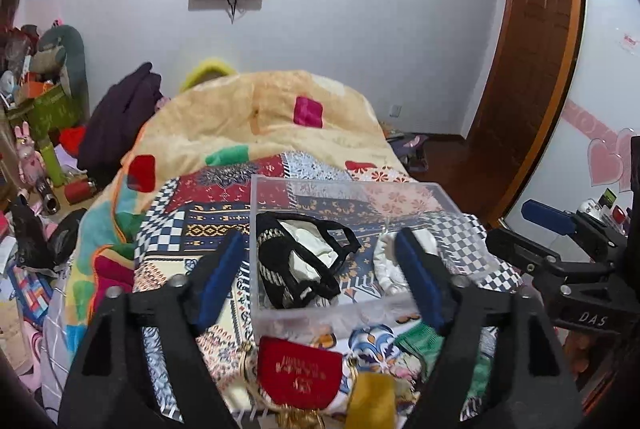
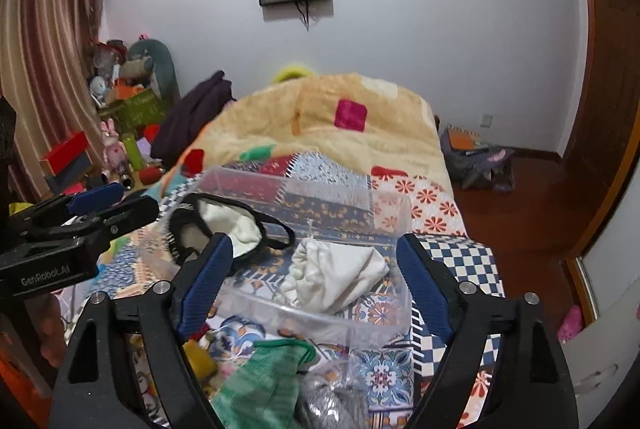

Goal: Organize soft objects
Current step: 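Carry the pouch and mask over the clear box and open both tools, then grasp the green knitted glove with the right tool while the left tool grasps the yellow sponge, then lower the glove and sponge into the clear box and open both tools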

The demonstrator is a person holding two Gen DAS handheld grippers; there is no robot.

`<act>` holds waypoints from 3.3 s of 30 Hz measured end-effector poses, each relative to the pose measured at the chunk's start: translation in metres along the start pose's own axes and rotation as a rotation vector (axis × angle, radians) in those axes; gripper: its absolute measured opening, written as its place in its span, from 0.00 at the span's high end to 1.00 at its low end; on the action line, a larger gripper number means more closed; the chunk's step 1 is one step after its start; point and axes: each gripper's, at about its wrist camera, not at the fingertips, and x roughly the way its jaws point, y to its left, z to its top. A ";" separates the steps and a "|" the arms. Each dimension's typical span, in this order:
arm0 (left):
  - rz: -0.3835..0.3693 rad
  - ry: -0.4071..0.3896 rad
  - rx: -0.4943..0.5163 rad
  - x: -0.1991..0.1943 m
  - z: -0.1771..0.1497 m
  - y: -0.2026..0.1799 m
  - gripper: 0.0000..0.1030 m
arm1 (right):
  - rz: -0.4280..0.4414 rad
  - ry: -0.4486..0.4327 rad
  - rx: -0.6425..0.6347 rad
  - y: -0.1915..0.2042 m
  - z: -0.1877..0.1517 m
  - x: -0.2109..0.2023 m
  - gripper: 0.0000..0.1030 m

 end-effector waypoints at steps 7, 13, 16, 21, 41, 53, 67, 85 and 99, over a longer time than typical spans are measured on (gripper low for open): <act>0.005 -0.019 0.003 -0.031 -0.017 -0.008 0.04 | 0.018 -0.002 -0.028 0.009 -0.015 -0.020 0.20; 0.013 0.030 0.028 -0.033 -0.046 -0.019 0.04 | 0.045 0.050 -0.012 0.010 -0.040 -0.018 0.20; 0.011 0.051 0.039 -0.032 -0.059 -0.023 0.04 | 0.076 0.088 -0.004 0.010 -0.052 -0.012 0.20; -0.015 0.083 0.021 -0.024 -0.073 -0.023 0.06 | 0.127 0.132 0.014 0.013 -0.069 -0.002 0.33; -0.152 0.284 0.028 0.026 -0.114 -0.027 0.69 | 0.165 0.278 -0.032 0.020 -0.099 0.031 0.84; -0.168 0.178 0.017 -0.008 -0.094 -0.021 0.73 | 0.192 0.186 -0.010 0.019 -0.084 0.006 0.93; -0.155 0.020 -0.016 -0.041 -0.051 -0.006 0.73 | 0.143 -0.006 0.010 0.013 -0.032 -0.024 0.93; -0.062 0.043 0.000 0.037 -0.007 0.001 0.72 | 0.061 0.039 0.026 0.011 -0.001 0.048 0.93; -0.055 0.179 0.046 0.085 -0.014 -0.009 0.70 | 0.072 0.188 0.008 0.013 -0.016 0.087 0.90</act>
